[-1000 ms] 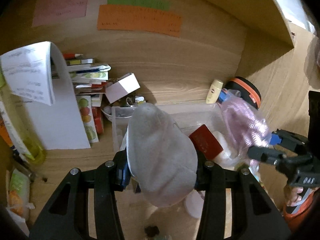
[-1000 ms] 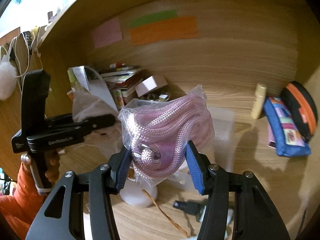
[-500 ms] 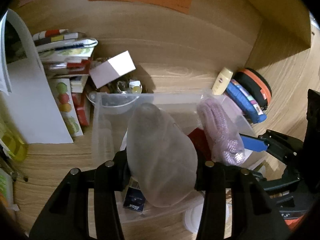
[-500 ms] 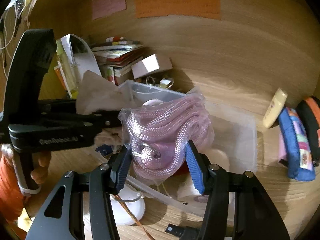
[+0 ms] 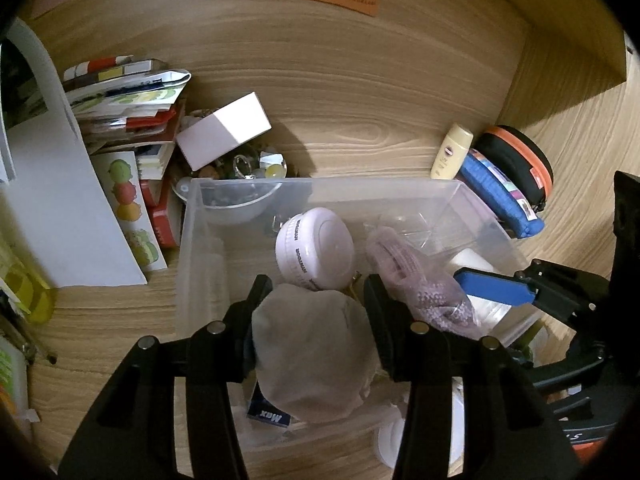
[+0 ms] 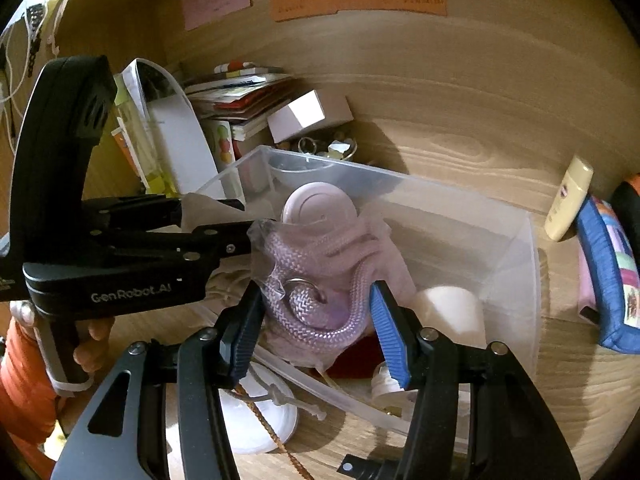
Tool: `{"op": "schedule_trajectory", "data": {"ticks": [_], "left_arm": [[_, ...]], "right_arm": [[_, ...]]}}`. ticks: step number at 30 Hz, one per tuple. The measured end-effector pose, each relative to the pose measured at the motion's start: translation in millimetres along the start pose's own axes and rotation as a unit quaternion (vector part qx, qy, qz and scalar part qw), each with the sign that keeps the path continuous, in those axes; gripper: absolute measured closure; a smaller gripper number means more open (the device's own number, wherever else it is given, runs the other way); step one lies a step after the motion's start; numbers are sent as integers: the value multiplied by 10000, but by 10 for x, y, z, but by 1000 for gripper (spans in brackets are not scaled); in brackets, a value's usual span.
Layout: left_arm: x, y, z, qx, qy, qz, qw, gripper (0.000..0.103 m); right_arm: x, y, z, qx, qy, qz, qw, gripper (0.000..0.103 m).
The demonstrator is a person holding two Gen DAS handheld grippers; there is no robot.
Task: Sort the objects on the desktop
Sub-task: 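Carry the cloth and bagged rope into the clear bin and release both, then lift both open tools out of the bin toward the remaining desk items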
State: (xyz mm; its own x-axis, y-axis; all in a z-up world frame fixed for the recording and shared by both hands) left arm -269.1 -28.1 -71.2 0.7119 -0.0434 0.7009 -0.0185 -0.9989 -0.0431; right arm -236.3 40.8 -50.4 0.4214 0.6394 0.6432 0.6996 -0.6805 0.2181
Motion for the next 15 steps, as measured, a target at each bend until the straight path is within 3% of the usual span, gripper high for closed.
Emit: {"op": "schedule_trajectory", "data": {"ticks": [3, 7, 9, 13, 15], "left_arm": [[30, 16, -1, 52, -17, 46, 10000, 56], [116, 35, -16, 19, -185, -61, 9998, 41], [181, 33, -30, -65, -348, -174, 9992, 39], [253, -1, -49, -100, -442, -107, 9989, 29], [294, -13, -73, -154, -510, -141, 9985, 29]], "right_arm": [[2, -17, -11, 59, -33, 118, 9999, 48], [3, -17, -19, 50, 11, 101, 9999, 45], [23, -5, -23, 43, 18, 92, 9999, 43], [157, 45, -65, 31, -122, 124, 9998, 25], [240, 71, -88, 28, -213, 139, 9997, 20]]}}
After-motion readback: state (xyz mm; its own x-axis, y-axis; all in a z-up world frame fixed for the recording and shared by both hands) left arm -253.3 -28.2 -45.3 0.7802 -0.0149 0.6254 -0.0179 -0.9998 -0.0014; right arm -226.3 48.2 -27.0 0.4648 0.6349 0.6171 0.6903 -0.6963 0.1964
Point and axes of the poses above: each gripper's, at about its wrist camera, not at the fingertips, and x roughly against the way its jaws point, y to its left, z to its underside, the point moved 10 cm from there along -x, roughly the way its jaws point, and after that the axes turned 11 degrees about -z, right-handed, at the moved point
